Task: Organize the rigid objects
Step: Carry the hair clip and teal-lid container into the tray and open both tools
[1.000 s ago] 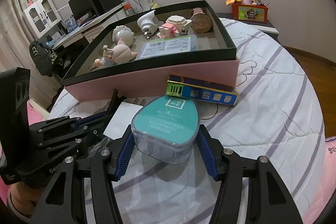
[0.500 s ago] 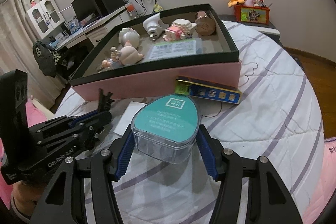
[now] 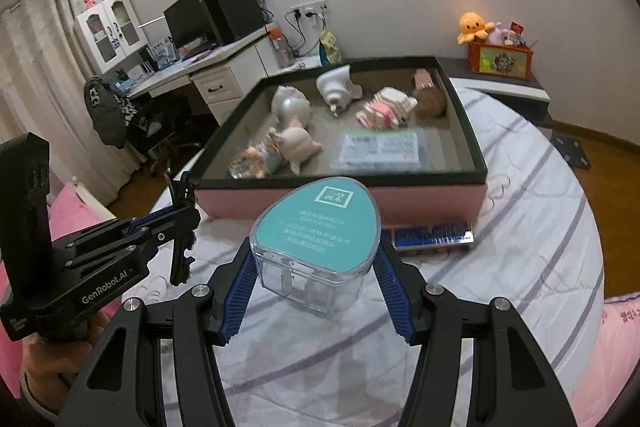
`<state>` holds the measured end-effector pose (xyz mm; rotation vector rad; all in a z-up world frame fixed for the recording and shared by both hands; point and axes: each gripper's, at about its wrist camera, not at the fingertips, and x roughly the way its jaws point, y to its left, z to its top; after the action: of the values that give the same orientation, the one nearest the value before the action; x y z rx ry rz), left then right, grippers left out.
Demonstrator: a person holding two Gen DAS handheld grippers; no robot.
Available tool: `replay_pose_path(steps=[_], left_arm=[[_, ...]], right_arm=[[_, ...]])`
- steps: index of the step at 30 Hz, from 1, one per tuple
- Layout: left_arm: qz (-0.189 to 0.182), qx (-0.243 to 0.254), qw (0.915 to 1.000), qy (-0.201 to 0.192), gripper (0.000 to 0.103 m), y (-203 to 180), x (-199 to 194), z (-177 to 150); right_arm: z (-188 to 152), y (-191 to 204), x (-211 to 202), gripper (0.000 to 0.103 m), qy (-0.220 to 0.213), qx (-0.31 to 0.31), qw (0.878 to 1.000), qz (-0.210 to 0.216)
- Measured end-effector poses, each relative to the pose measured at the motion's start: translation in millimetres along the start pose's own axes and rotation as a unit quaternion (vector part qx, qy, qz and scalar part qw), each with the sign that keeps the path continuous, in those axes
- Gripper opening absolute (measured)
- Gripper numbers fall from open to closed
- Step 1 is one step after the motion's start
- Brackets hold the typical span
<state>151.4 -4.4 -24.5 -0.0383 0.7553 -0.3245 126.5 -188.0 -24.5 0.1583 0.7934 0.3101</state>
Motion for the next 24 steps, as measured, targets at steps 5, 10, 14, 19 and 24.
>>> replay_pose_path(steps=[5,10,14,19,24], left_arm=[[0.005,0.004,0.9997,-0.022,0.012,0.3,-10.2,16.6],[0.007,-0.002,0.9994,-0.034,0.012,4.9,-17.0,22.9],[0.006,-0.001,0.9994,-0.033,0.012,6.6,-16.8,25.7],[0.005,0.003,0.9990,-0.043,0.012,4.3,-17.9,36.8],[0.006,-0.004,0.9986,-0.052,0.012,7.5,-10.5,56.0]], right_arm=[[19.7,6.2,-6.2,0.059,-0.021,-0.017,1.000,0.004],[29.5,13.8,-4.0,0.059,-0.027,-0.030,0.999,0.007],[33.0,13.9,-0.9,0.059,-0.028,-0.032,0.999,0.007],[46.0,5.9,-1.9,0.059,-0.038,-0.031,0.999,0.000],[66.1,-2.2,1.6,0.059,-0.048,-0.040,0.998,-0.013]])
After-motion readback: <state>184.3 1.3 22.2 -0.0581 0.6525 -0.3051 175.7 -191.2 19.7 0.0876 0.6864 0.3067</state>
